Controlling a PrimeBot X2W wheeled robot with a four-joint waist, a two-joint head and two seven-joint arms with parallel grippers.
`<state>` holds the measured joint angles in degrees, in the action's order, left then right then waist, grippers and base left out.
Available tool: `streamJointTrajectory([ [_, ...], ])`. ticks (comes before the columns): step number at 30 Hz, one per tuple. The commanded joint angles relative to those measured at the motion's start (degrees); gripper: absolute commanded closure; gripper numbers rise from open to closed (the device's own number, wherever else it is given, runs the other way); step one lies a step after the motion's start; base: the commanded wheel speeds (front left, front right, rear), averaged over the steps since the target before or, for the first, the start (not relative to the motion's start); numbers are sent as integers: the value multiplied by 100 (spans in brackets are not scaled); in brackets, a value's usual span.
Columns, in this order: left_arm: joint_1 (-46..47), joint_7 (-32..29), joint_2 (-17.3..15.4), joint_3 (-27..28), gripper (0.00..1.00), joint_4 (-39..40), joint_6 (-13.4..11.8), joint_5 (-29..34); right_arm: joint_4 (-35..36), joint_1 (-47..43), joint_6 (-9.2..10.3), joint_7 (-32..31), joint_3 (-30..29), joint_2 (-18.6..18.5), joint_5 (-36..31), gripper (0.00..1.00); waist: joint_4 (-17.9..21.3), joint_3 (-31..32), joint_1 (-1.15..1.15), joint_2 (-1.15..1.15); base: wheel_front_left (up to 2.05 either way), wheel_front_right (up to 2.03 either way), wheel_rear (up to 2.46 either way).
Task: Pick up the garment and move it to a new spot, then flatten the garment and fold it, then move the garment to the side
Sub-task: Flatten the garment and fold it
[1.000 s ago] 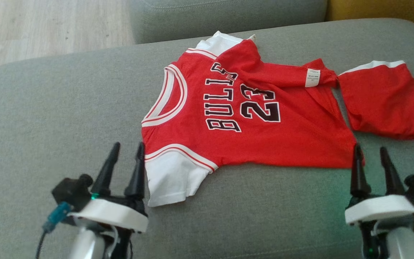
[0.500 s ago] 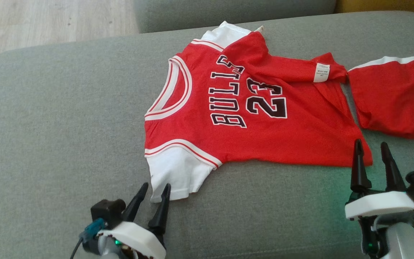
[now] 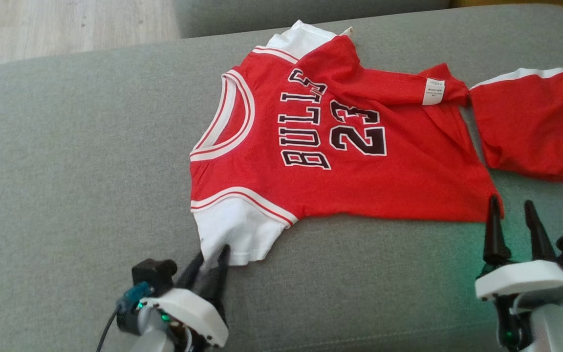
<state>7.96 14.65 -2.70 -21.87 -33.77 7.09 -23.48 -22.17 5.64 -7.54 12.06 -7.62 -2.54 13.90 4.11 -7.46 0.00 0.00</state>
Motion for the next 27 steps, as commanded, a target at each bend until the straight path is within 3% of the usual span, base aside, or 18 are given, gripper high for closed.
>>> streamJointTrajectory([
  [1,301,35,-18,94,100,181,29,-90,47,334,5,-8,-9,-34,-86,0,-3,-21,0,0,0,0,0],
  [14,204,35,-18,465,100,1713,38,-124,-1337,891,5,-362,-605,-34,-543,0,-234,-124,0,0,0,0,0],
  [27,114,35,-23,393,100,1903,39,-113,-2596,1277,5,-281,-455,-34,-262,0,-323,-148,0,0,0,0,0],
])
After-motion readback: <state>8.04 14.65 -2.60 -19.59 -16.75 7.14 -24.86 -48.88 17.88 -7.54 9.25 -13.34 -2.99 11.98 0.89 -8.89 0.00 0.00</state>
